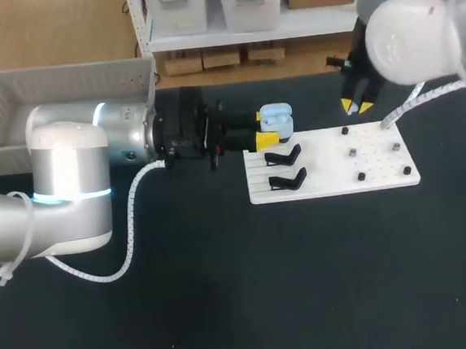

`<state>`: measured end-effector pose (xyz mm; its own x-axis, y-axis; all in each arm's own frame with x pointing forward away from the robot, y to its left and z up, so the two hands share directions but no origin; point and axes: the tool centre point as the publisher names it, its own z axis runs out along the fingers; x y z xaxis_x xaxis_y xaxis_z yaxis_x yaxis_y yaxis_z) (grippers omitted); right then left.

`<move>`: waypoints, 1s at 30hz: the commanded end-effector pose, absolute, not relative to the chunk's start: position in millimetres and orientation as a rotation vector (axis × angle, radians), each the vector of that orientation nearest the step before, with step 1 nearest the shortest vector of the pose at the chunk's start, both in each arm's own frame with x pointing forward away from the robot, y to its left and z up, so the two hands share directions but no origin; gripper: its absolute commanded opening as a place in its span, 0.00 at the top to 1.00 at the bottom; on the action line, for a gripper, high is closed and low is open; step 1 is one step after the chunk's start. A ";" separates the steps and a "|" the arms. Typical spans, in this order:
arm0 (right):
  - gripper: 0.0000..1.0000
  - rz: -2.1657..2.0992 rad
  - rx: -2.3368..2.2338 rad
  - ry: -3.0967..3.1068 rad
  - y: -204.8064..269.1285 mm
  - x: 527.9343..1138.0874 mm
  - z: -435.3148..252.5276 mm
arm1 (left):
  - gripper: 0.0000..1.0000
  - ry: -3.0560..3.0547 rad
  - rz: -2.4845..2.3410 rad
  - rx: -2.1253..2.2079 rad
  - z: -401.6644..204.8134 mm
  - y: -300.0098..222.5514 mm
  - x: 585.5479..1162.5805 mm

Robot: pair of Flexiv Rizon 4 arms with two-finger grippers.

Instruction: Pick up each earbud case from the left stands, insert the matching earbuds, close the lid, and place the case in the box.

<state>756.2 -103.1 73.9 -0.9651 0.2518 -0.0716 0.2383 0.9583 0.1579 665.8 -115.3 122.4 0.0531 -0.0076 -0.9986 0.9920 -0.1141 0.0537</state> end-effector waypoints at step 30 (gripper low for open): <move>1.00 0.149 -0.112 3.065 21.3 635.3 214.6 | 1.00 1.107 -1.251 1.311 121.2 -115.4 664.8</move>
<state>626.6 7.0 218.0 -0.9928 -0.0646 -0.1007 -0.0761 0.9905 0.1146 665.7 -115.4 122.4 0.0531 -0.0076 -0.9986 0.9920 -0.1141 0.0536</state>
